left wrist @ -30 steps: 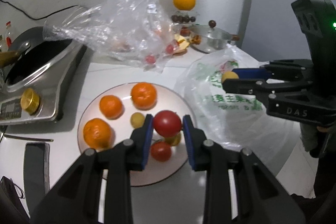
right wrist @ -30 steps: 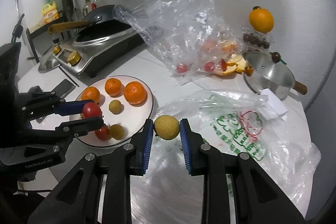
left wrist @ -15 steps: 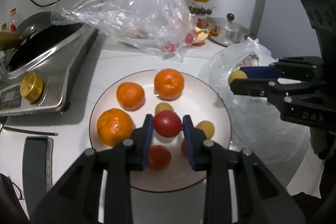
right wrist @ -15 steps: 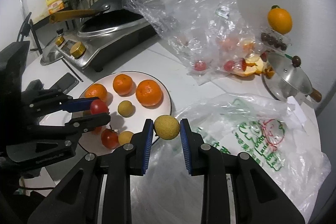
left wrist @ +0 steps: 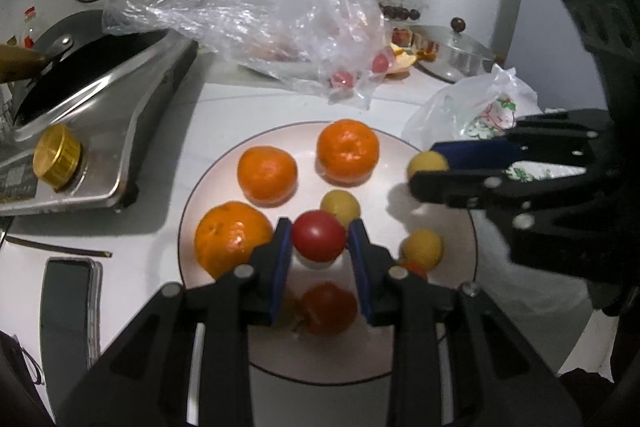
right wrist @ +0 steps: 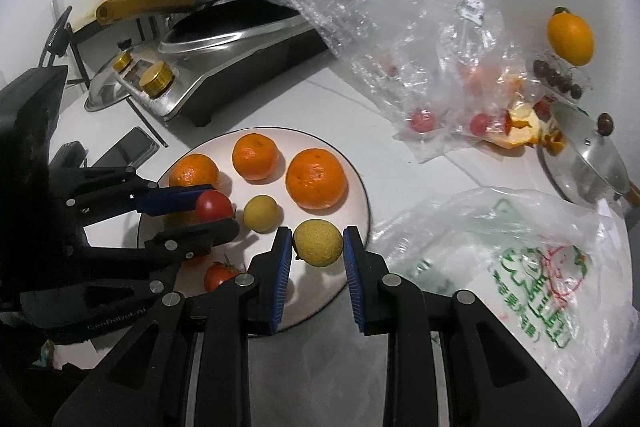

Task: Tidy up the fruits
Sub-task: 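Lower the tomato onto the plate and open the left gripper while the right releases the plum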

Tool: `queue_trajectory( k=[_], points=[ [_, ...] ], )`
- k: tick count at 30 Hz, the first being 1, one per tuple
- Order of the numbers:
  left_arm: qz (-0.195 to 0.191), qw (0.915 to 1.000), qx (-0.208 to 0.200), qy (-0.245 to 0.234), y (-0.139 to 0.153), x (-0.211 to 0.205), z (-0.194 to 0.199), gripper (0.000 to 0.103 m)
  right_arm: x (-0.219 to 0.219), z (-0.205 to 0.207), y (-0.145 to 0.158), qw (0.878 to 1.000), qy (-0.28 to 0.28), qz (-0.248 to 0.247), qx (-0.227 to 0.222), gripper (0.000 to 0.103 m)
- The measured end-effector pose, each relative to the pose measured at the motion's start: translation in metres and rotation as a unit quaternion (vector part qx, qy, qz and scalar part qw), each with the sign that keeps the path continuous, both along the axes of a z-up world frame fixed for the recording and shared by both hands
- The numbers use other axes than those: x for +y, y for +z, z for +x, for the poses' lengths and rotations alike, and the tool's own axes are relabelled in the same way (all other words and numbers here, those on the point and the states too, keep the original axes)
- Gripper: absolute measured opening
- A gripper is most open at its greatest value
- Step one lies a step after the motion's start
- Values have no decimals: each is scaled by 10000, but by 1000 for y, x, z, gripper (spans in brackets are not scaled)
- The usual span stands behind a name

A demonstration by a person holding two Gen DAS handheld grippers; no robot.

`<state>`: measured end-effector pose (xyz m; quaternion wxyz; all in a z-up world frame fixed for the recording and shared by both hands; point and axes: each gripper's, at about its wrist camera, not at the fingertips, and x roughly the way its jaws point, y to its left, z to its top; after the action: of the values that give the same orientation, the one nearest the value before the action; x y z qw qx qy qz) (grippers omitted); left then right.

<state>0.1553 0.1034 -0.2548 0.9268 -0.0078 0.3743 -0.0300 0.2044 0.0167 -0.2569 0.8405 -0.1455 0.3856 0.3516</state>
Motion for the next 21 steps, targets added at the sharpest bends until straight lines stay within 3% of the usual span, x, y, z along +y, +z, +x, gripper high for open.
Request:
queue_trajectory(
  k=[21],
  points=[
    [-47, 10000, -11, 8, 2, 3, 0, 31, 22, 13, -26, 9992, 25, -250, 304, 28]
  ],
)
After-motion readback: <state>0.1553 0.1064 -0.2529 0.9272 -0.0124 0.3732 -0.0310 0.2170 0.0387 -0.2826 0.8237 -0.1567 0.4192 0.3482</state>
